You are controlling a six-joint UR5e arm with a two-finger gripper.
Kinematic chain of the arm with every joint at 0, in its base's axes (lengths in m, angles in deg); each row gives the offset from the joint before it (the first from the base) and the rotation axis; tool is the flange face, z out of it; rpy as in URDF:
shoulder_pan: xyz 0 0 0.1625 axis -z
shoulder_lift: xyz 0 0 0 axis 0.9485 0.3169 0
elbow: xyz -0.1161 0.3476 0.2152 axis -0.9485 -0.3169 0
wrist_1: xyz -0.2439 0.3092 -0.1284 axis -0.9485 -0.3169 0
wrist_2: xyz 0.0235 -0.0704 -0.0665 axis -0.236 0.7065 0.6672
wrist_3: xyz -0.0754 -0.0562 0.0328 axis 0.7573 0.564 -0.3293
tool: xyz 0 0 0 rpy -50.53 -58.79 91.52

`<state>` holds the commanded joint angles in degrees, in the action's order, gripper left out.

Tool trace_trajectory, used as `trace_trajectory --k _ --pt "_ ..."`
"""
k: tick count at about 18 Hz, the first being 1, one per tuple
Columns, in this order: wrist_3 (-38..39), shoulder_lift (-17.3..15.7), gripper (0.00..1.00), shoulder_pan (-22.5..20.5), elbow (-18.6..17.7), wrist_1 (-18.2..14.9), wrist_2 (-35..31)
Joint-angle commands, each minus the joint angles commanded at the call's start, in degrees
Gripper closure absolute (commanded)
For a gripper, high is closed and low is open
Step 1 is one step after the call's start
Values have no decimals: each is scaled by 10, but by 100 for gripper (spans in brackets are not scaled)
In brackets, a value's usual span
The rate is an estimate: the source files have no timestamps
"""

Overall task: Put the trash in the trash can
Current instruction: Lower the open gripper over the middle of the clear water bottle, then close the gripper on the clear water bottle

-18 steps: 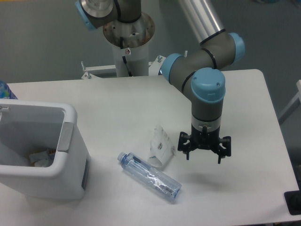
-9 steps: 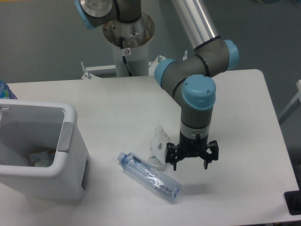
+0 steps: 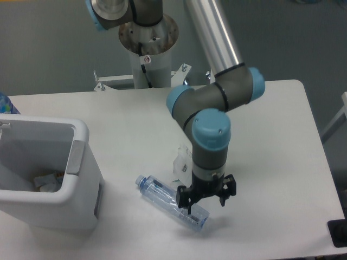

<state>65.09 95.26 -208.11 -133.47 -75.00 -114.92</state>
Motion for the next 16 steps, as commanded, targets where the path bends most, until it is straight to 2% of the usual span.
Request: trace_trajectory --k 4,16 --pt "50 17 0 11 9 -1 -19" --pt "103 38 0 34 7 -3 -76"
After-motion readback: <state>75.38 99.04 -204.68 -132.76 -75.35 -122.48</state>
